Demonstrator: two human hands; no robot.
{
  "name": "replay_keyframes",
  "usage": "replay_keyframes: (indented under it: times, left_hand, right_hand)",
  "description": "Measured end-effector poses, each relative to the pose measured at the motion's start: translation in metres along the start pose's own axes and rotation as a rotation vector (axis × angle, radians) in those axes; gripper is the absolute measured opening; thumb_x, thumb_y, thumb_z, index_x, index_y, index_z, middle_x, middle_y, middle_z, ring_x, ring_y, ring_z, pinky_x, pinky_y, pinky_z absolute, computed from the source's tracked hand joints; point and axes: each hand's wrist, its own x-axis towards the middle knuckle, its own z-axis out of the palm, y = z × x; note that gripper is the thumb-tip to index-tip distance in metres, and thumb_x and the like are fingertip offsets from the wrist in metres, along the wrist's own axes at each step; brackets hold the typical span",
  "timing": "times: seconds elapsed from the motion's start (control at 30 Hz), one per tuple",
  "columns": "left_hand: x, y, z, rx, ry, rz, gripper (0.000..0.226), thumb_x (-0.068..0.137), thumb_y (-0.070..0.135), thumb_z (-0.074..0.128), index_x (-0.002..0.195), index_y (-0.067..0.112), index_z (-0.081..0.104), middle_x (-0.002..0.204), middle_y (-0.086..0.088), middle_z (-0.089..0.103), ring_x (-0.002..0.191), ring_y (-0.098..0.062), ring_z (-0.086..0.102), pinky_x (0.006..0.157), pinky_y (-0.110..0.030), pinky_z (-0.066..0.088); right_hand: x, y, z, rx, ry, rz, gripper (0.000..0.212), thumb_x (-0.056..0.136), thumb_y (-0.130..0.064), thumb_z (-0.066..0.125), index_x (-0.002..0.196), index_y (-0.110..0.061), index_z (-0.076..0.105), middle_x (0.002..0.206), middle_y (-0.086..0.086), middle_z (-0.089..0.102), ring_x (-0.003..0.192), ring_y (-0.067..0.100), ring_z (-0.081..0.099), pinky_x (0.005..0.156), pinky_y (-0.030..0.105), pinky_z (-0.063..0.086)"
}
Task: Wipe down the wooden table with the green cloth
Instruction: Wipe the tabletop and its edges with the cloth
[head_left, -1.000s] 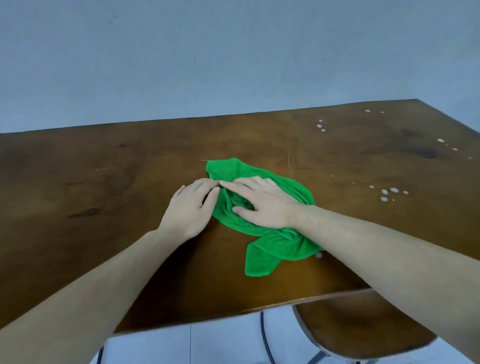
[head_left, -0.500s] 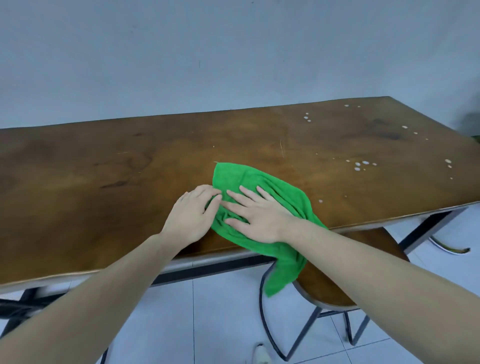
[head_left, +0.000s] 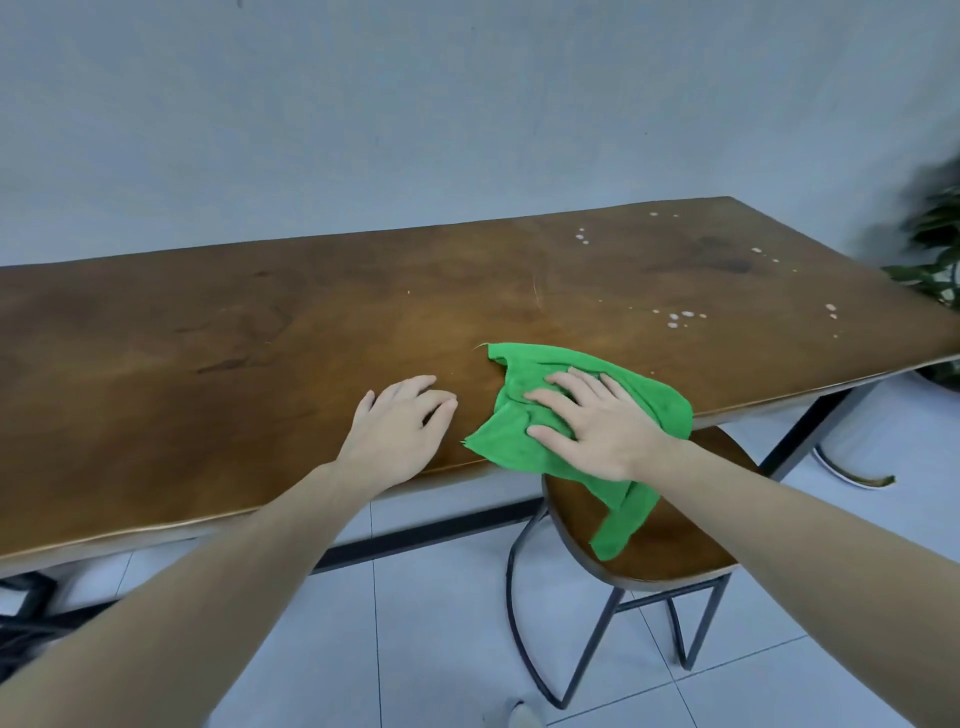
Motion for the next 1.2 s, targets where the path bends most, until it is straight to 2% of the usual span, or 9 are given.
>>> replay_keyframes:
  times: [0.07, 0.17, 0.3, 0.4, 0.57, 0.87, 1.07, 1.2]
  left_hand:
    - [0.004, 0.006, 0.002, -0.014, -0.001, -0.007, 0.042, 0.103, 0.049, 0.026, 0.131, 0.041, 0.056, 0.151, 0.015, 0.039, 0.143, -0.009, 0.026, 0.119, -0.051, 0.01]
    - [0.014, 0.012, 0.008, -0.018, 0.027, -0.015, 0.041, 0.103, 0.048, 0.026, 0.132, 0.038, 0.054, 0.15, 0.015, 0.041, 0.141, -0.008, 0.029, 0.119, -0.05, 0.012]
    - [0.035, 0.017, 0.019, 0.012, 0.036, -0.009, 0.044, 0.102, 0.049, 0.027, 0.137, 0.034, 0.048, 0.148, 0.015, 0.043, 0.14, -0.008, 0.031, 0.119, -0.049, 0.013]
    - [0.059, 0.023, 0.025, 0.039, 0.038, -0.001, 0.046, 0.102, 0.051, 0.024, 0.139, 0.036, 0.047, 0.149, 0.014, 0.042, 0.141, -0.008, 0.029, 0.12, -0.048, 0.012]
    - [0.117, 0.035, 0.033, 0.068, 0.029, -0.079, 0.047, 0.102, 0.052, 0.022, 0.14, 0.039, 0.047, 0.152, 0.014, 0.038, 0.144, -0.009, 0.024, 0.12, -0.049, 0.008]
    - [0.247, 0.037, 0.044, 0.028, 0.103, -0.281, 0.046, 0.101, 0.047, 0.024, 0.137, 0.035, 0.051, 0.15, 0.012, 0.042, 0.141, -0.015, 0.032, 0.119, -0.051, 0.014]
    - [0.317, 0.033, 0.052, 0.0, 0.191, -0.394, 0.051, 0.101, 0.048, 0.023, 0.146, 0.032, 0.041, 0.153, 0.008, 0.041, 0.143, -0.016, 0.031, 0.12, -0.049, 0.012]
    - [0.323, 0.03, 0.06, 0.074, 0.246, -0.364, 0.054, 0.1, 0.052, 0.021, 0.149, 0.033, 0.036, 0.154, 0.008, 0.039, 0.145, -0.013, 0.028, 0.12, -0.05, 0.012]
  right_hand:
    - [0.007, -0.008, -0.001, -0.019, -0.045, -0.03, 0.067, 0.096, -0.072, 0.011, 0.157, -0.045, 0.016, 0.17, -0.003, 0.008, 0.156, 0.019, -0.004, 0.125, 0.047, -0.004]
    - [0.024, -0.018, -0.004, -0.045, -0.098, -0.176, 0.064, 0.098, -0.069, 0.01, 0.158, -0.047, 0.006, 0.17, -0.003, -0.005, 0.155, 0.016, -0.012, 0.125, 0.044, -0.008]
    - [0.042, -0.01, -0.006, -0.069, -0.155, -0.341, 0.065, 0.096, -0.073, 0.01, 0.157, -0.051, 0.004, 0.169, -0.009, -0.008, 0.154, 0.012, -0.015, 0.125, 0.042, -0.008]
    - [0.05, 0.02, -0.01, -0.073, -0.166, -0.42, 0.066, 0.093, -0.077, 0.011, 0.155, -0.055, 0.005, 0.168, -0.013, -0.008, 0.153, 0.008, -0.016, 0.125, 0.04, -0.009]
    - [0.086, 0.08, -0.022, -0.075, -0.194, -0.434, 0.067, 0.092, -0.08, 0.014, 0.155, -0.056, 0.003, 0.168, -0.014, -0.01, 0.153, 0.007, -0.016, 0.125, 0.039, -0.009]
    - [0.224, 0.131, -0.03, -0.086, -0.148, -0.489, 0.075, 0.095, -0.077, 0.015, 0.16, -0.041, 0.007, 0.169, -0.008, -0.005, 0.155, 0.011, -0.009, 0.125, 0.038, -0.007]
    - [0.33, 0.151, -0.034, -0.07, -0.114, -0.455, 0.072, 0.096, -0.074, 0.019, 0.159, -0.041, 0.008, 0.17, -0.005, 0.0, 0.156, 0.014, -0.004, 0.126, 0.042, -0.002]
    - [0.393, 0.158, -0.037, -0.074, -0.106, -0.404, 0.072, 0.096, -0.074, 0.015, 0.159, -0.043, 0.007, 0.17, -0.004, 0.0, 0.156, 0.017, -0.001, 0.126, 0.044, -0.001]
